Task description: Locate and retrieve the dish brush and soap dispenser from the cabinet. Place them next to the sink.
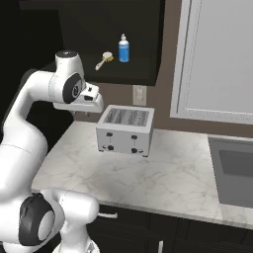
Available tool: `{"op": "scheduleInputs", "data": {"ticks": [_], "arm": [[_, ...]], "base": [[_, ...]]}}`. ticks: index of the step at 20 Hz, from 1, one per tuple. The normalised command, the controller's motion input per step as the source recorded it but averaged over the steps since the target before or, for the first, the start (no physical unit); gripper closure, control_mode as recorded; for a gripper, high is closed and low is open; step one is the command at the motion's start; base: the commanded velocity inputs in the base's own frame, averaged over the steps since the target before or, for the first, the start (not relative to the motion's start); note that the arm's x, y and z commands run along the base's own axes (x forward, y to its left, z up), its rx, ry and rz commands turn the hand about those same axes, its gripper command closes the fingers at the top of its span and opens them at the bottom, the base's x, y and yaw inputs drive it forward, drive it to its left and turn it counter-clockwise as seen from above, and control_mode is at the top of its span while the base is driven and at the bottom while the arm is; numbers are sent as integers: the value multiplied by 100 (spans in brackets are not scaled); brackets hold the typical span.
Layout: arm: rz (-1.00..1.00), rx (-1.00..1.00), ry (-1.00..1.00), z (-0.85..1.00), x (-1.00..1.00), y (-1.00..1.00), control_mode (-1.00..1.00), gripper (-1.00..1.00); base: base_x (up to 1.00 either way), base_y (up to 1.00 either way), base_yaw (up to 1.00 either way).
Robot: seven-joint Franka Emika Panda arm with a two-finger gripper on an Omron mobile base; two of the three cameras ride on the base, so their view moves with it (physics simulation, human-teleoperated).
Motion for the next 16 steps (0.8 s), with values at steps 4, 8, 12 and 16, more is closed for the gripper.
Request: {"op": "scheduleInputs", "data": {"ticks": [4,8,12,16], "arm": [[0,-1,-6,2,-11,5,-100,-100],[0,-2,-12,2,-17,7,-100,-100],[0,-5,-11,14,-6,11,-100,-100],[0,-2,-15,25,-4,4,-100,-100]], "base": [[0,0,0],[0,0,0],[0,0,0],[0,0,0]]}}
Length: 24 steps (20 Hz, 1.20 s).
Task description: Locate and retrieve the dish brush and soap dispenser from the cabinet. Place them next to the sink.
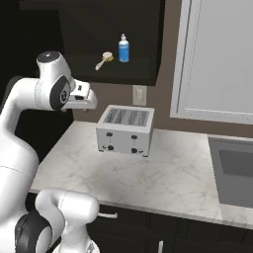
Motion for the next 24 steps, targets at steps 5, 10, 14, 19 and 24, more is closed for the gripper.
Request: {"op": "scheduleInputs", "data": {"ticks": [5,10,14,19,24], "arm": [[-7,0,-12,25,0,-1,-100,-100],[-7,0,-20,17,-2,0,-100,-100],[-4,0,-22,24,-6,0,-100,-100],[-4,5,-19,18,-7,0,-100,-100],[-2,2,-12,30,-3,0,-100,-100]], "base": [[0,0,0],[0,0,0],[0,0,0],[0,0,0],[0,0,0]]}}
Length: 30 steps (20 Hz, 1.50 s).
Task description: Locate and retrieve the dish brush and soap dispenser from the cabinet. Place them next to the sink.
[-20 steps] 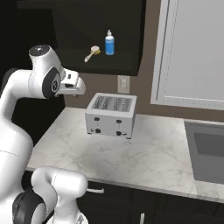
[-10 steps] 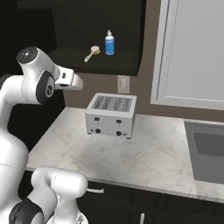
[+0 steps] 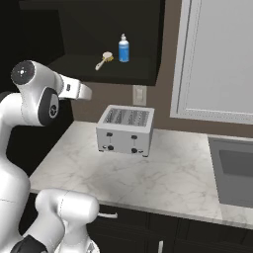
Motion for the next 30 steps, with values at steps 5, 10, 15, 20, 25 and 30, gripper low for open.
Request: {"op": "scheduleInputs", "data": {"ticks": [5,10,15,20,25,30], "arm": [[-1,0,-2,37,1,-2,-100,-100],[0,0,0,30,13,-5,-100,-100],[0,0,2,23,22,-2,-100,-100],[-2,0,9,5,36,-2,-100,-100],[-3,0,10,2,41,-5,-100,-100],[-2,0,7,1,37,-8,-100,-100]], "base": [[0,0,0],[0,0,0],[0,0,0],[0,0,0],[0,0,0],[0,0,0]]}}
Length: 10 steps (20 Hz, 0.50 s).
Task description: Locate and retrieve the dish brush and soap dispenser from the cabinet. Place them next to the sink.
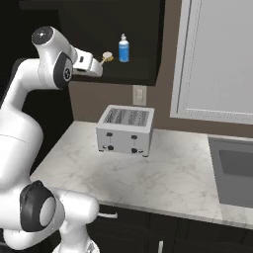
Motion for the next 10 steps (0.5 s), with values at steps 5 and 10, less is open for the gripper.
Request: {"op": "scheduleInputs", "data": {"ticks": [5,10], "arm": [[-1,0,-3,0,21,-5,-100,-100],[0,0,-15,0,14,0,-100,-100]], "base": [[0,0,0],[0,0,0]]}}
